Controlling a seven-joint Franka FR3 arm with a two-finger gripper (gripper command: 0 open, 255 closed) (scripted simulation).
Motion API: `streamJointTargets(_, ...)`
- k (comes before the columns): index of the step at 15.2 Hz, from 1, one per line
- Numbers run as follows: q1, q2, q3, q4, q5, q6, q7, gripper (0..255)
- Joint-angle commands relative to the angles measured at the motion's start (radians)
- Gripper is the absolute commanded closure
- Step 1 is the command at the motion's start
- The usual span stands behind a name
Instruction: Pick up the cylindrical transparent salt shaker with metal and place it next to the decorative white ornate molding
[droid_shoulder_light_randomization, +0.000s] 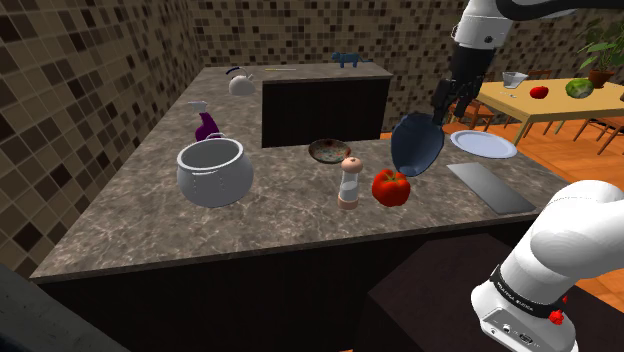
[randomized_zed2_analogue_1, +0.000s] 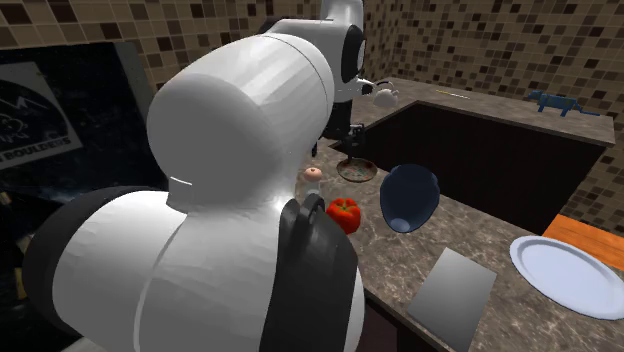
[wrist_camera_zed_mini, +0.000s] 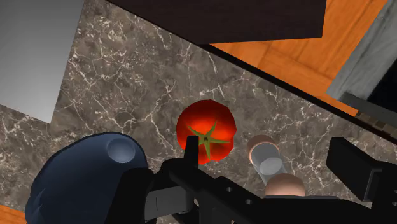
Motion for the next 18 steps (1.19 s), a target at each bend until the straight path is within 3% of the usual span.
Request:
streamJointTargets(1, 0.0, 0.0, 0.0, 0.0, 0.0, 0.0, 0.0, 0)
streamJointTargets(10, -0.004, 0.307, 0.152, 0.056, 0.03, 0.184, 0.236, 0)
streamJointTargets(18, -0.016, 0.636, 0.25, 0.209, -0.015, 0.288, 0.452, 0)
